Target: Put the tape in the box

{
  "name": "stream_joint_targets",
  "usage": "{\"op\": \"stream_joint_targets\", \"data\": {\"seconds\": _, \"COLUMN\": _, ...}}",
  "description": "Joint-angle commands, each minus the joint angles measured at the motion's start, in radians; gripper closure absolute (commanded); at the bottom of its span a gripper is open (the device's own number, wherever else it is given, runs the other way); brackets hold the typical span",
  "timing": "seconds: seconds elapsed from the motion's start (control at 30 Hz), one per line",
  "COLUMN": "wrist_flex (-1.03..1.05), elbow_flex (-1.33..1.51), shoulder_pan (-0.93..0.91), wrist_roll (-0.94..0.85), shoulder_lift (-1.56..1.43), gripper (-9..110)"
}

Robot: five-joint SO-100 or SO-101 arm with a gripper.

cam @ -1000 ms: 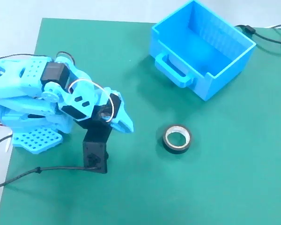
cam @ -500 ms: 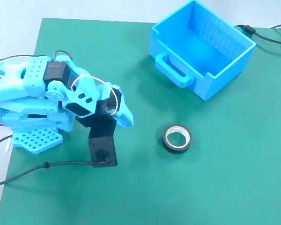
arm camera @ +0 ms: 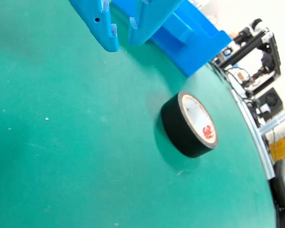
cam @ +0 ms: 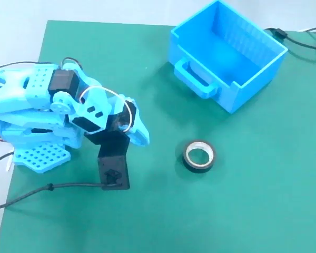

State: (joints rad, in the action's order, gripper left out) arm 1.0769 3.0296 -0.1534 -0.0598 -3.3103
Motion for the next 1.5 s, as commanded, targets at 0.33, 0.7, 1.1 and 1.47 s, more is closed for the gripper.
{"op": "stream_joint_targets", "data": {"seconds": 0.33, "wrist_flex": 0.038, "elbow_flex": -0.179, "shoulder_pan": -0.029, "wrist_roll": -0.021, "shoulder_lift": 0.014, "gripper": 100}}
{"op": "stream_joint_targets", "data": {"seconds": 0.7, "wrist_flex": 0.037, "elbow_flex": -0.485, "shoulder_pan": -0.038, "wrist_roll": -0.017, "shoulder_lift": 0.379, "gripper": 100}}
{"op": "stream_joint_targets", "data": {"seconds": 1.1, "wrist_flex": 0.091, "elbow_flex": -0.838, "shoulder_pan": -0.092, "wrist_roll": -0.021, "shoulder_lift": 0.842, "gripper": 99}}
{"op": "stream_joint_targets", "data": {"seconds": 1.47, "wrist_flex": 0.167, "elbow_flex": -1.066, "shoulder_pan": -0.087, "wrist_roll": -0.021, "shoulder_lift": 1.213, "gripper": 90}}
